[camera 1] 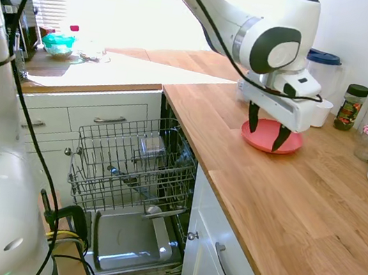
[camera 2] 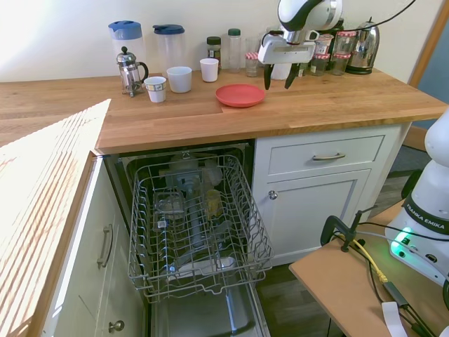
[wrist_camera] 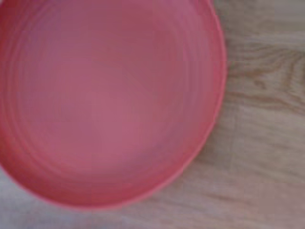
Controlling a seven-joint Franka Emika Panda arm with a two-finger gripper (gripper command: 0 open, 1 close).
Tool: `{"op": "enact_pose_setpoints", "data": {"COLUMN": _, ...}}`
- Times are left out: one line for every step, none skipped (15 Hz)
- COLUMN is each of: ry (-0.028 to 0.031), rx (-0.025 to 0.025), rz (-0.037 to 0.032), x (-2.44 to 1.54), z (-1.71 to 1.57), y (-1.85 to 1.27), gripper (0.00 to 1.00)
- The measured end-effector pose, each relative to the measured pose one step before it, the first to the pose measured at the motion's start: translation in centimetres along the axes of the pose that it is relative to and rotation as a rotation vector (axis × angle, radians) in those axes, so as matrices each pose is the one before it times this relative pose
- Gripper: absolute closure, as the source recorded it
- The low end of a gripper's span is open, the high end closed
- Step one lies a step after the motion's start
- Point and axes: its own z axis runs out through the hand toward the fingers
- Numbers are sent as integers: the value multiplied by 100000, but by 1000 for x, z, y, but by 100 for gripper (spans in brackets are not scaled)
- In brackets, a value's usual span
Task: Put the plate in the dishwasher
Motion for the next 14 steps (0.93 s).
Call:
{"op": "enact_pose_setpoints", "data": {"ry": -37, "rx": 1894, "rz": 286, "x": 763, "z": 757, "y": -642, "gripper": 0}}
{"op": "enact_pose_setpoints", "data": {"ry": -464, "rx": 1345, "rz": 565, "x": 665, "z": 791, "y": -604, "gripper": 0}}
{"op": "enact_pose_setpoints", "data": {"ry": -694, "rx": 1211, "rz": 952, "x": 510, "z": 823, "y": -566, "gripper": 0}}
{"op": "enact_pose_setpoints", "data": {"ry": -827, "rx": 494, "rz": 943, "x": 407, "z": 767, "y": -419, "gripper": 0}}
{"op": "enact_pose_setpoints", "data": {"ry": -756, "rx": 668, "rz": 1052, "x": 364, "z": 510, "y": -418, "gripper": 0}}
{"op": "enact_pose_setpoints", "data": {"ry": -708, "rx": 929, "rz": 1081, "x": 324, "z": 339, "y": -421, "gripper": 0}}
{"op": "enact_pose_setpoints", "data": {"ry": -628, "rx": 885, "rz": 952, "x": 294, "z": 250, "y": -397, "gripper": 0}}
{"op": "enact_pose_setpoints", "data": {"ry": -887, "rx": 853, "rz": 913, "x": 235, "z": 238, "y": -368, "gripper": 0}}
{"op": "enact_pose_setpoints", "data": {"ry": -1225, "rx": -121, "rz": 410, "x": 234, "z": 415, "y": -303, "gripper": 0}}
{"op": "enact_pose_setpoints", "data": {"ry": -1377, "rx": -886, "rz": 317, "x": 178, "z": 524, "y": -221, "gripper": 0}}
{"op": "enact_pose_setpoints", "data": {"ry": -1201, "rx": -680, "rz": 390, "x": 175, "z": 578, "y": -193, "gripper": 0}}
{"op": "enact_pose_setpoints", "data": {"ry": -728, "rx": -531, "rz": 213, "x": 203, "z": 519, "y": -168, "gripper": 100}}
{"op": "enact_pose_setpoints", "data": {"ry": -490, "rx": -194, "rz": 405, "x": 172, "z": 373, "y": -72, "gripper": 100}}
{"op": "enact_pose_setpoints", "data": {"ry": -615, "rx": 190, "rz": 880, "x": 163, "z": 300, "y": -8, "gripper": 100}}
